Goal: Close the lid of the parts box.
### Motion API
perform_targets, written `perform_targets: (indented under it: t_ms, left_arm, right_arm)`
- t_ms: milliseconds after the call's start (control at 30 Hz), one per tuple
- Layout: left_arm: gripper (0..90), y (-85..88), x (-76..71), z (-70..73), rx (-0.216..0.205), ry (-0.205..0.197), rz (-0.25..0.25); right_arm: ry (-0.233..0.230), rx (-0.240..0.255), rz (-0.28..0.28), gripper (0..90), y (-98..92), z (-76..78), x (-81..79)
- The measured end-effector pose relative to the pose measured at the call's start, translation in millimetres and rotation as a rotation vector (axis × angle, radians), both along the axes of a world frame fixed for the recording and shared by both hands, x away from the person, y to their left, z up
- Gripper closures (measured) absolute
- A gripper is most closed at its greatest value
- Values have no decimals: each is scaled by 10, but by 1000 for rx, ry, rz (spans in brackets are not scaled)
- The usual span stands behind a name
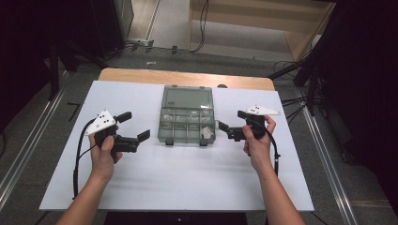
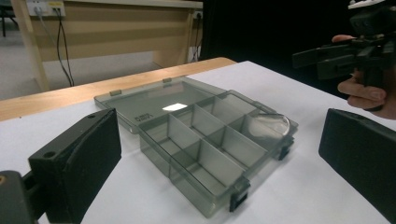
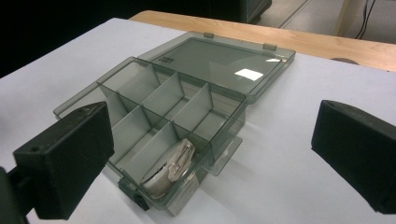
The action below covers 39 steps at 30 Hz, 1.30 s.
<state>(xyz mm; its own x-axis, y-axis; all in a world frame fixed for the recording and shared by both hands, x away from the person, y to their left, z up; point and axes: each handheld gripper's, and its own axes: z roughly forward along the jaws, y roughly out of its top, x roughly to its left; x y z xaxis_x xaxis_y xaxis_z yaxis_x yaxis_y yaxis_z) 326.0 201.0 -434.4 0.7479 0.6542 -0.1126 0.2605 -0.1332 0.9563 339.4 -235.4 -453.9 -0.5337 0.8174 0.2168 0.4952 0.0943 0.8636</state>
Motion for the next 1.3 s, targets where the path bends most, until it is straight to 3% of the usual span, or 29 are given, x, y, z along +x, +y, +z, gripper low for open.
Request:
perform_targets:
  t_ms: [533,1300]
  left_arm:
    - [0,-136,456,-54,0,40,13]
    - [0,-375,1058,-169,13,136,22]
  right_arm:
    - [19,37,-2,0,95,-34,252]
    - [80,97,1,0,187,-144,686]
